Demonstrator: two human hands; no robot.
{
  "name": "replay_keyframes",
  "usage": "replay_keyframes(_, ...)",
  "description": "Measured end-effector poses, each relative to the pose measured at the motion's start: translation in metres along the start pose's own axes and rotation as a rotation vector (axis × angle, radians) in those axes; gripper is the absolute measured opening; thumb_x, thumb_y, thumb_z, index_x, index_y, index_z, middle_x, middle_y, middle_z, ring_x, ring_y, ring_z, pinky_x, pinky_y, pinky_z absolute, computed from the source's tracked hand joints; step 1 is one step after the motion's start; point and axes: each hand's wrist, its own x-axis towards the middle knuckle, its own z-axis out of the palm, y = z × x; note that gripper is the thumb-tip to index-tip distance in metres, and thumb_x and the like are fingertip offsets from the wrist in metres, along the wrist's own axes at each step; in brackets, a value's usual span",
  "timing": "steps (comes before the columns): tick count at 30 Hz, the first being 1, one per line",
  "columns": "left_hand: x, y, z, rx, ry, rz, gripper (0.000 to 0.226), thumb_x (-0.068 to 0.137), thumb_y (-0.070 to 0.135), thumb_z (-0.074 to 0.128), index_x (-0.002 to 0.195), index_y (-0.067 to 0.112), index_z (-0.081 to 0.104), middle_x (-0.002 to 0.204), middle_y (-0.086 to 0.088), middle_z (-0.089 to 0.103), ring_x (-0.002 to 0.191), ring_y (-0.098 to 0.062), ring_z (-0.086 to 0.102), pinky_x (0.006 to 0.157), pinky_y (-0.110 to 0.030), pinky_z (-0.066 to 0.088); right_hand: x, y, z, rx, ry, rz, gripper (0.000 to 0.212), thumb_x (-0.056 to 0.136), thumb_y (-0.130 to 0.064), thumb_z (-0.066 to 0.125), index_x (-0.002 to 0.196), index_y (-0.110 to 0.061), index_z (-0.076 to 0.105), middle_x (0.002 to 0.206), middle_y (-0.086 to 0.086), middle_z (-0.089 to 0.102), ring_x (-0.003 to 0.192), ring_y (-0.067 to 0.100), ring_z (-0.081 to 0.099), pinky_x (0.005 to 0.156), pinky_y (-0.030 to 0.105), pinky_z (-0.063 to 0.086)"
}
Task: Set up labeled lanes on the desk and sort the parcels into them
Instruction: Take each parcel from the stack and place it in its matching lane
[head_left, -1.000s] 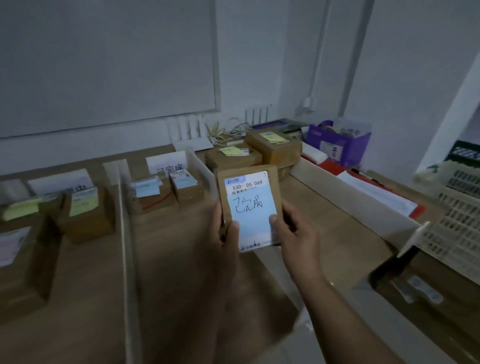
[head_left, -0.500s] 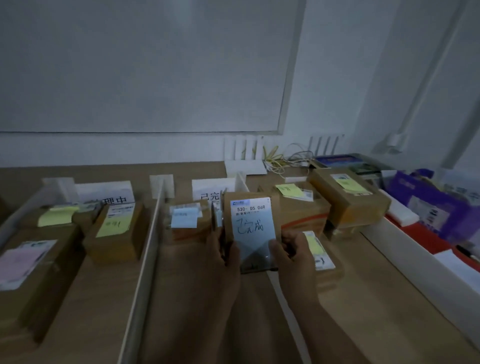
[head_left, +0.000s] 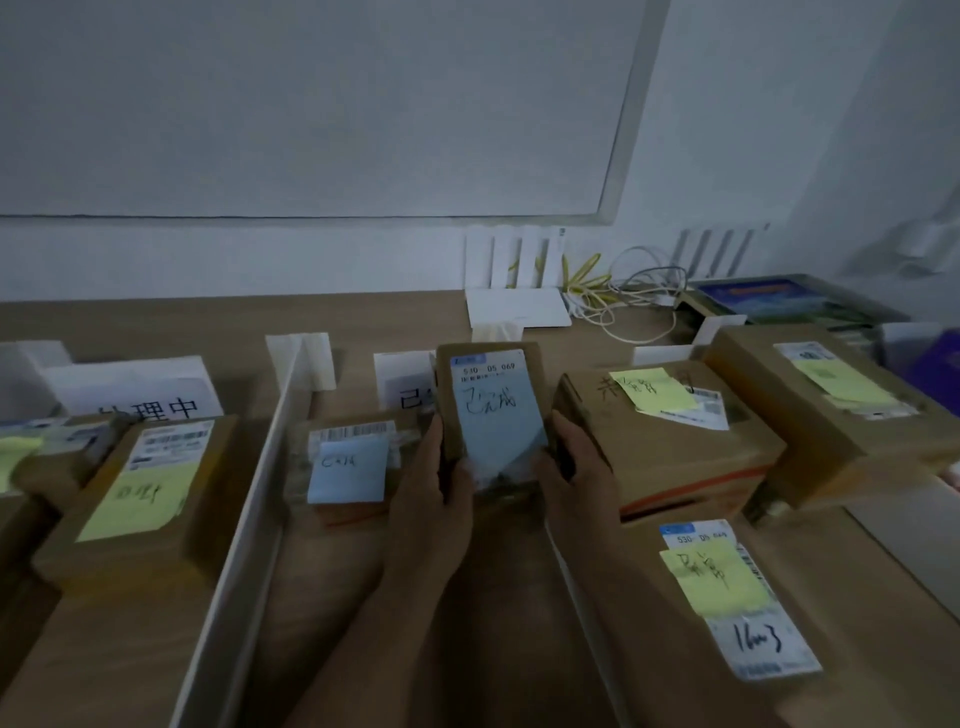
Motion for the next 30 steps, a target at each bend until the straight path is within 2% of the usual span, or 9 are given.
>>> replay_keyframes(3,0.008,-0.004,0.002,0.066,-0.037,-0.005,0.060,0.098,0.038,0.041,0.150,0.029,0.013,0.152,0.002,0.031,0.136,-0.015,0.033,0.107,-0.031,0.032,0.007,0.002,0.005,-0.013,-0.027,0.001,0.043,0.095,-0.016,0.054,0.131,-0.035,0.040,0.109,-0.024,0.049,0.100,-0.007,0.049,0.068,-0.003,0.041)
replay_keyframes(5,0.009,-0.004,0.000,0.057,-0.052,0.002,0.060,0.097,0.040,0.041,0.149,0.030,0.015,0.151,0.003,0.033,0.135,-0.014,0.034,0.108,-0.033,0.033,0.010,0.000,0.007,-0.043,-0.022,-0.005,0.049,0.095,-0.017,0.055,0.138,-0.033,0.037,0.112,-0.022,0.049,0.103,-0.007,0.047,0.073,-0.006,0.037)
replay_keyframes(10,0.001,0.000,-0.006,0.031,-0.046,0.016,0.055,0.097,0.035,0.045,0.146,0.034,0.020,0.143,0.011,0.037,0.125,-0.003,0.034,0.098,-0.021,0.031,0.002,-0.008,0.009,-0.112,-0.018,0.002,0.064,0.093,-0.020,0.057,0.148,-0.025,0.026,0.141,-0.004,0.042,0.121,-0.001,0.036,0.100,0.023,0.040)
replay_keyframes(13,-0.010,0.002,-0.014,0.042,-0.026,-0.001,0.059,0.096,0.035,0.047,0.148,0.031,0.020,0.148,0.008,0.033,0.134,-0.008,0.031,0.101,-0.021,0.027,-0.010,-0.020,0.002,-0.189,-0.013,-0.011,0.066,0.092,-0.015,0.059,0.149,-0.019,0.025,0.146,-0.002,0.036,0.116,-0.005,0.026,0.097,0.015,0.024)
replay_keyframes(17,-0.040,0.017,-0.030,0.070,-0.028,-0.042,0.060,0.096,0.037,0.046,0.149,0.028,0.020,0.151,0.000,0.031,0.136,-0.016,0.031,0.108,-0.033,0.031,-0.037,-0.037,-0.006,-0.285,0.003,-0.056,0.060,0.091,-0.020,0.059,0.145,-0.018,0.032,0.145,0.003,0.038,0.133,0.013,0.033,0.103,0.023,0.027)
replay_keyframes(21,-0.077,0.044,-0.051,0.093,0.027,-0.013,0.056,0.097,0.033,0.046,0.147,0.026,0.021,0.151,-0.001,0.030,0.137,-0.017,0.029,0.107,-0.031,0.029,-0.065,-0.052,-0.015,-0.359,0.015,-0.132,0.056,0.080,-0.043,0.048,0.129,-0.015,0.050,0.126,0.005,0.054,0.118,0.023,0.050,0.096,0.045,0.047)
replay_keyframes(24,-0.118,0.062,-0.069,0.113,0.074,0.019,0.053,0.097,0.031,0.047,0.146,0.024,0.027,0.149,-0.001,0.034,0.134,-0.016,0.034,0.099,-0.023,0.030,-0.098,-0.074,-0.020,-0.345,0.018,-0.179,0.058,0.080,-0.039,0.048,0.135,-0.017,0.047,0.132,0.003,0.051,0.122,0.019,0.047,0.099,0.040,0.046)
replay_keyframes(28,-0.166,0.068,-0.097,0.107,0.130,-0.020,0.054,0.093,0.044,0.051,0.141,0.024,0.037,0.143,-0.001,0.044,0.129,-0.018,0.044,0.106,-0.035,0.039,-0.151,-0.101,-0.029,-0.322,-0.044,-0.235,0.046,0.086,-0.038,0.054,0.128,-0.019,0.053,0.129,-0.007,0.054,0.120,0.013,0.050,0.102,0.040,0.044)
replay_keyframes(30,-0.194,0.067,-0.112,0.141,0.126,-0.063,0.051,0.089,0.049,0.055,0.132,0.022,0.047,0.132,-0.002,0.054,0.121,-0.017,0.052,0.100,-0.035,0.044,-0.185,-0.119,-0.037,-0.349,-0.087,-0.272,0.033,0.090,-0.032,0.058,0.118,-0.015,0.058,0.118,-0.008,0.056,0.113,0.014,0.053,0.099,0.035,0.044)
